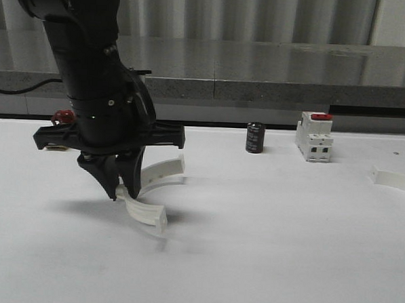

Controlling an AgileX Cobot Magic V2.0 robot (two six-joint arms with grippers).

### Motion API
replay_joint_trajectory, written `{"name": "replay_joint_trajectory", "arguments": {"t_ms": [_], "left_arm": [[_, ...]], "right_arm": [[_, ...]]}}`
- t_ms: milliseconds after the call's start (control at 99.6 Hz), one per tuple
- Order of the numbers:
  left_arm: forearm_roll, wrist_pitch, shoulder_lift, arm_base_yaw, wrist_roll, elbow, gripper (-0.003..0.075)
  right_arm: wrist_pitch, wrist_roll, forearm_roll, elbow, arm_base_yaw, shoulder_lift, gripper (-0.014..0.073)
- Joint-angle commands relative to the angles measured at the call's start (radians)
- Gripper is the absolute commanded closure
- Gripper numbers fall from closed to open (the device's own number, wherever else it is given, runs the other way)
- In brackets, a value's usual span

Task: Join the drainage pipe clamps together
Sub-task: 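Carry the clamp half to the table center and lower it, then open the left gripper and raise it away from the clamp half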

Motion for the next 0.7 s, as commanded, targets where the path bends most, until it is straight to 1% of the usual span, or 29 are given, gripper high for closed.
{"name": "replay_joint_trajectory", "arguments": {"t_ms": [0,181,251,281,351,402,422,472,492,542,572,613,643,693], "left_arm": [[-0.008,-0.025,-0.037,-0.014,-0.012,-0.028,0.0739],[-0.016,-0.025,-0.024,-0.015,-0.012,-0.028,0.0732],[-0.016,-0.025,-0.024,-0.015,-0.012,-0.028,0.0692],[-0.016,-0.025,-0.024,-0.015,-0.012,-0.028,0.0664],[-0.016,-0.027,-0.024,-0.015,-0.012,-0.028,0.0573],[-0.016,-0.027,-0.024,-0.015,-0.012,-0.028,0.0483],[-0.016,-0.027,-0.024,-0.015,-0.012,-0.028,0.0459],[-0.016,-0.027,-0.024,-0.015,-0.012,-0.028,0.0356],[-0.016,-0.027,-0.024,-0.015,-0.012,-0.028,0.0331],[-0.016,-0.027,-0.024,-0.015,-0.012,-0.028,0.0236],[-0.016,-0.027,-0.024,-0.015,-0.012,-0.028,0.0197],[-0.016,-0.027,-0.024,-0.015,-0.012,-0.028,0.0152],[-0.016,-0.027,-0.024,-0.015,-0.012,-0.028,0.0134],[-0.016,-0.027,-0.028,-0.015,-0.012,-0.028,0.0125]], "right_arm": [[-0.084,-0.003,-0.007,-0.018,-0.003,-0.020,0.0662],[-0.084,-0.003,-0.007,-0.018,-0.003,-0.020,0.0662],[-0.084,-0.003,-0.007,-0.018,-0.003,-0.020,0.0662],[-0.084,-0.003,-0.007,-0.018,-0.003,-0.020,0.0662],[-0.084,-0.003,-0.007,-0.018,-0.003,-0.020,0.0662],[-0.084,-0.003,-0.007,-0.018,-0.003,-0.020,0.0662],[-0.084,-0.003,-0.007,-0.018,-0.003,-0.020,0.0662],[-0.084,-0.003,-0.007,-0.018,-0.003,-0.020,0.0662],[-0.084,-0.003,-0.007,-0.018,-0.003,-0.020,0.0662],[-0.084,-0.003,-0.007,-0.018,-0.003,-0.020,0.0662],[-0.084,-0.003,-0.007,-0.018,-0.003,-0.020,0.0662],[-0.084,-0.003,-0.007,-0.018,-0.003,-0.020,0.0662],[-0.084,-0.003,-0.007,-0.018,-0.003,-0.020,0.0662],[-0.084,-0.003,-0.007,-0.018,-0.003,-0.020,0.0662]]}}
